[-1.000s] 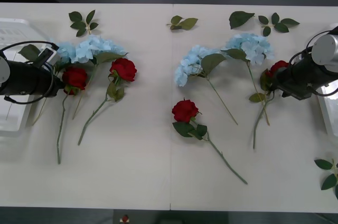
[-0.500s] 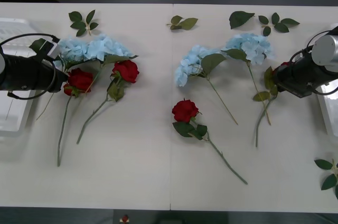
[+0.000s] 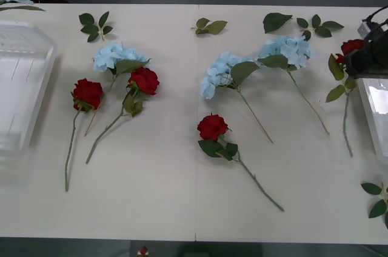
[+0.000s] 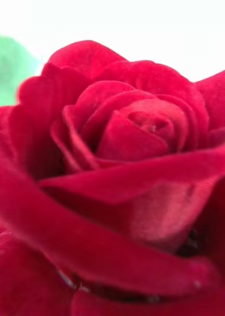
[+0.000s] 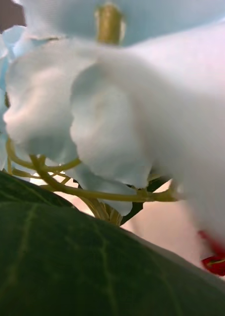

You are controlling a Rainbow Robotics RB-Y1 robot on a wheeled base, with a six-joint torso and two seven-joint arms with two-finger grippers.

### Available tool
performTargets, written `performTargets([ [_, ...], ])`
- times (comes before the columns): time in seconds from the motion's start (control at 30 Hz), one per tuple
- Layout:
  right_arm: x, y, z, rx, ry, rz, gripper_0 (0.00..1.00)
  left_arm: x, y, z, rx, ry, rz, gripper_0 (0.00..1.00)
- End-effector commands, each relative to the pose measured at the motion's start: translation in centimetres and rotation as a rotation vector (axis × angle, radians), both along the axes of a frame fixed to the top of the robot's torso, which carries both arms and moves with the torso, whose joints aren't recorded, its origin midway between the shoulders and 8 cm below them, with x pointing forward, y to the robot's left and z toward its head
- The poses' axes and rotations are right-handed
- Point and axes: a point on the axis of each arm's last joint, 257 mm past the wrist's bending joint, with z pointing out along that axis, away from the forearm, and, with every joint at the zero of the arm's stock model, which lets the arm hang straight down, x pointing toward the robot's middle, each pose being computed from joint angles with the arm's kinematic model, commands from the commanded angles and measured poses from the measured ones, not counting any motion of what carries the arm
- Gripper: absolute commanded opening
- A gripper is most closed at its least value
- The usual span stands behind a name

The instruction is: Put the red flowers into the right box and the blue flowers into the left box

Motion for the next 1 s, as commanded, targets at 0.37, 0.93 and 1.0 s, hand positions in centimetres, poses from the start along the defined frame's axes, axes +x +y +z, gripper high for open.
performTargets([
  [0.37, -0.3, -12.8, 8.8, -0.344, -0.069, 0.116, 0.0, -3.0, 12.6, -3.9, 0.005, -0.027, 0.307, 0.0],
  [0.93, 0.4, -21.0, 2.5, -0.553, -0.174, -0.023, 0.18, -3.9, 10.2, -6.1, -0.038, -0.014, 0.26, 0.56],
  [1.0, 0.3, -21.5, 2.3, -0.561, -0.177, -0.032, 0.48, -4.0, 9.5, -6.2, -0.055, -0.002, 0.246, 0.62],
])
